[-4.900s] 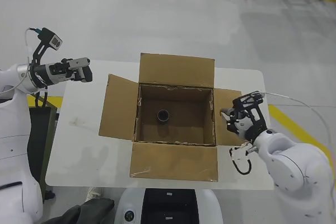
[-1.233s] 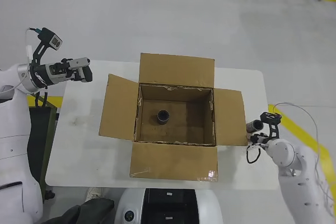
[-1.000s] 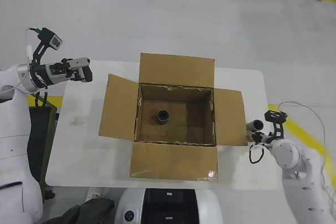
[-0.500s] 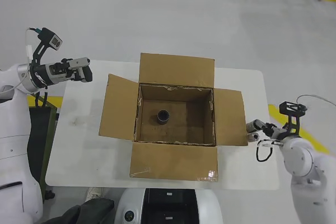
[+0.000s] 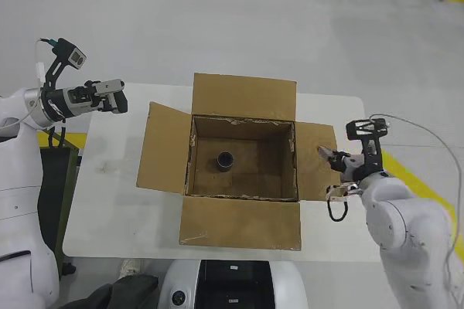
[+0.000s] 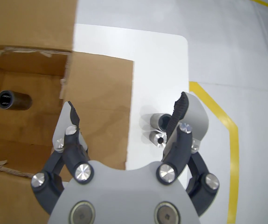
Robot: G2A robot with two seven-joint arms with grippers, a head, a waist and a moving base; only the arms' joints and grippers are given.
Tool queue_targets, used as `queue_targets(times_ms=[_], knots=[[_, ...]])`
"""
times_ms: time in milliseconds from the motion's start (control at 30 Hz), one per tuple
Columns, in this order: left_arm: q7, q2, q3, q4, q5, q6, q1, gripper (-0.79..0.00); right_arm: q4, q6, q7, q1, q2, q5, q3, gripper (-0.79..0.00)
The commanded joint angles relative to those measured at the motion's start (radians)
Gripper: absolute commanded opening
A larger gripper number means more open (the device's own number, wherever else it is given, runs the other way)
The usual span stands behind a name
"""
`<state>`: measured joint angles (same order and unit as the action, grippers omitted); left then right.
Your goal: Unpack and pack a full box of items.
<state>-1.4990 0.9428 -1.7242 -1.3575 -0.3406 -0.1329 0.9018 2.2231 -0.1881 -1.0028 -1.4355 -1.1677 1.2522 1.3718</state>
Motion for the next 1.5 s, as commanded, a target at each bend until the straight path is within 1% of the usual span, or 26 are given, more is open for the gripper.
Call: queue_targets(times_ms=[0,100,167,333,633,800,933,1000,1467], knots=[[0.000,0.000,0.000,0.000,0.000,0.000,0.000,0.000,-0.014,0.024,-0.009,0.050,-0.006,0.019,-0.085,0.000],[0.000,0.000,0.000,0.000,0.000,0.000,0.000,0.000,-0.043,0.030,-0.015,0.121,-0.019,0.036,-0.188,0.000],[0.000,0.000,0.000,0.000,0.000,0.000,0.000,0.000,-0.067,0.035,-0.013,0.168,-0.030,0.011,-0.250,0.000],[0.000,0.000,0.000,0.000,0.000,0.000,0.000,0.000,-0.159,0.057,-0.031,0.287,-0.058,0.016,-0.399,0.000],[0.000,0.000,0.000,0.000,0.000,0.000,0.000,0.000,-0.370,0.092,-0.047,0.469,-0.120,-0.077,-0.576,0.000],[0.000,0.000,0.000,0.000,0.000,0.000,0.000,0.000,-0.459,0.127,-0.046,0.541,-0.151,-0.177,-0.620,0.000],[0.000,0.000,0.000,0.000,0.000,0.000,0.000,0.000,-0.521,0.168,-0.038,0.575,-0.168,-0.262,-0.637,0.000],[0.000,0.000,0.000,0.000,0.000,0.000,0.000,0.000,-0.549,0.187,-0.036,0.587,-0.175,-0.278,-0.651,0.000],[0.000,0.000,0.000,0.000,0.000,0.000,0.000,0.000,-0.786,0.216,-0.011,0.682,-0.227,-0.339,-0.703,0.000]])
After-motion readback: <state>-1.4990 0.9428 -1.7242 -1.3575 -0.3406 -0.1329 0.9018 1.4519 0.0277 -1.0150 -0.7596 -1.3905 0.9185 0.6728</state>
